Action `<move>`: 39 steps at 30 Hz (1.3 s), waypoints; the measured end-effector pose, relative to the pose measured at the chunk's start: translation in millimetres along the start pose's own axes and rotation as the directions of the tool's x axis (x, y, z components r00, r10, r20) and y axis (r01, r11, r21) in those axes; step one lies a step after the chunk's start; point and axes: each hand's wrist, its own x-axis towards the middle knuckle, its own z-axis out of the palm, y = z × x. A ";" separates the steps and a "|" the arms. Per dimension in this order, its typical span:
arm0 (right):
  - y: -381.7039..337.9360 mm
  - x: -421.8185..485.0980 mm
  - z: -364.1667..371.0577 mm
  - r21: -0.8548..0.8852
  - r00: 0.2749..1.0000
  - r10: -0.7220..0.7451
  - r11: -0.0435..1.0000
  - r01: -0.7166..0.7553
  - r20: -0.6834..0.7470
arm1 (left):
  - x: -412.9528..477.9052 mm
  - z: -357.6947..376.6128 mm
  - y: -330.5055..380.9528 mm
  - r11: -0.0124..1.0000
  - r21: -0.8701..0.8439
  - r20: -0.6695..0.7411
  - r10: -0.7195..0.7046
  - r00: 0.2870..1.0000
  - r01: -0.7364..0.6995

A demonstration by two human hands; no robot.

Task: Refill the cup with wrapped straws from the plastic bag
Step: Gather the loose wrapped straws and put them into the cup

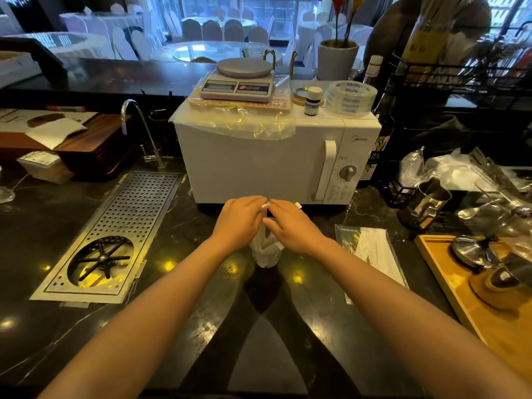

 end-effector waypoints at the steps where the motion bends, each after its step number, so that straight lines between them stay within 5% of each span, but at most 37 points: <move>1: 0.6 -0.6 0.5 -0.031 1.000 0.015 0.999 -0.014 0.027 | -0.5 0.7 -1.4 0.998 0.055 0.041 -0.011 0.999 0.009; 4: 2.2 -0.4 2.1 -0.115 0.997 0.039 0.993 -0.031 0.062 | -2.4 2.5 -5.2 0.979 0.197 0.202 -0.099 0.974 0.059; 9: 4.1 0.7 7.0 -0.184 0.990 0.064 0.982 -0.039 0.130 | -4.9 1.6 -4.7 0.961 0.269 0.270 -0.142 0.952 0.067; 29: 10.0 -15.1 -22.1 -0.111 0.992 0.098 0.990 -0.089 0.083 | 10.9 -9.6 14.6 0.921 0.387 0.229 -0.043 0.973 -0.050; 39: 32.5 -32.8 -35.4 -0.027 0.980 0.200 0.979 -0.200 -0.016 | 16.4 3.0 16.6 0.821 0.553 0.336 -0.066 0.940 -0.140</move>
